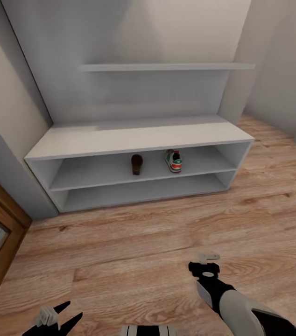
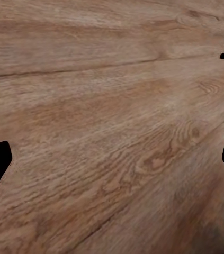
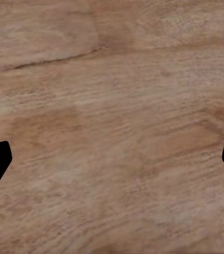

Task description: Pick up the two gym shoes and the two sandals from the corridor floor and place them onto the hallstand (shoe rack) in the corridor, making sure they are on the rack and not on the floor. Arrange them so the two gym shoes are next to each other and the two sandals are next to each other.

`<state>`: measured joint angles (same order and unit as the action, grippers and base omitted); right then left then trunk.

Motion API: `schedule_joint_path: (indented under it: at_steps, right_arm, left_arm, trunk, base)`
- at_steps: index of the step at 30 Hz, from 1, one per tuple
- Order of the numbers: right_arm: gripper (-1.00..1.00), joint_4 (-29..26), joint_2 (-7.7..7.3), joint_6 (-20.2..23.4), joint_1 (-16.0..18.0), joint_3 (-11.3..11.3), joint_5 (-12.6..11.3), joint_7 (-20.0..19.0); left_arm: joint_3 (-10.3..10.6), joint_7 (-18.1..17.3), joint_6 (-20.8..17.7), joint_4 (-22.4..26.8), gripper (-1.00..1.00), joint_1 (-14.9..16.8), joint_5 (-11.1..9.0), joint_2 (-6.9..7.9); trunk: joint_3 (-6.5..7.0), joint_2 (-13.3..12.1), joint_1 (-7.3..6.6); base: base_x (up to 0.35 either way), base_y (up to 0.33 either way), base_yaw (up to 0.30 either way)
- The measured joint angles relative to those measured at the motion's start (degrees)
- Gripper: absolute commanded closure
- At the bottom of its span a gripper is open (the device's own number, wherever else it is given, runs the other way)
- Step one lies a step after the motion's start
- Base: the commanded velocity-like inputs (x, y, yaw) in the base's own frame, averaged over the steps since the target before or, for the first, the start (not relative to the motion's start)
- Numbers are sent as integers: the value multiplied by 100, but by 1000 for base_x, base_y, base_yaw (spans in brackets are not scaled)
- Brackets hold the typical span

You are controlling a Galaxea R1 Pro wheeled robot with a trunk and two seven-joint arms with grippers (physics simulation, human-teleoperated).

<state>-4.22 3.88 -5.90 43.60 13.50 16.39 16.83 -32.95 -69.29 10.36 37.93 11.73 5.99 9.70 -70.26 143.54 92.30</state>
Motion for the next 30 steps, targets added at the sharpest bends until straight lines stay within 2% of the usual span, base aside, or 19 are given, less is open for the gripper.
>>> schedule_joint_path:
  at_steps: [6, 7, 8, 10, 15, 19, 20, 22, 24, 30]
  right_arm:
    - [-100, -1, -191, -298, -9, -6, 73, -152]
    - [-100, 14, -262, -412, -35, -3, 113, -176]
    - [-100, 70, -423, -719, -221, 17, 157, -287]
    - [-100, 100, -504, -1026, -454, 5, 176, -506]
    - [-100, 113, -599, -1783, -1031, 21, 179, -944]
    - [-100, 126, -681, -2127, -1364, 23, 169, -1021]
    - [-100, 128, -690, -2219, -1457, 26, 166, -1030]
    - [-100, 130, -709, -2523, -1694, 34, 163, -1038]
    - [-100, 130, -712, -2607, -1746, 34, 164, -1037]
    - [-100, 115, -702, -2680, -1778, 37, 158, -1024]
  left_arm:
    - [-27, 428, 53, -42, -100, 0, 0, -17]
    - [-29, 556, 71, -89, -100, 0, -5, -23]
    - [-27, 822, 185, -194, -100, -4, -11, -37]
    - [-26, 1007, 319, -263, -100, -3, -14, -45]
    - [-29, 1340, 474, -481, -100, -3, -16, -57]
    - [-57, 1717, 592, -674, -100, -4, -23, -48]
    - [-104, 1840, 643, -722, -100, -7, -24, -46]
    - [-389, 2043, 762, -954, -100, -10, -25, -43]
    - [-535, 2076, 784, -1038, -100, -10, -26, -43]
    - [-654, 2101, 798, -1086, -100, -10, -26, -36]
  trunk:
    - [-33, 0, 0]
    - [-39, 0, 0]
    - [-46, 0, 0]
    - [-58, 0, 0]
    - [-90, 0, 0]
    - [-116, 0, 0]
    - [-123, 0, 0]
    - [-137, 0, 0]
    - [-146, 0, 0]
    - [-171, 0, 0]
  base:
    - [0, 0, -237]
    - [0, 0, -231]
    - [0, 0, -231]
    - [0, 0, -230]
    - [0, 0, -224]
    - [0, 0, -209]
    - [0, 0, -199]
    - [0, 0, -197]
    - [0, 0, -194]
    - [0, 0, -196]
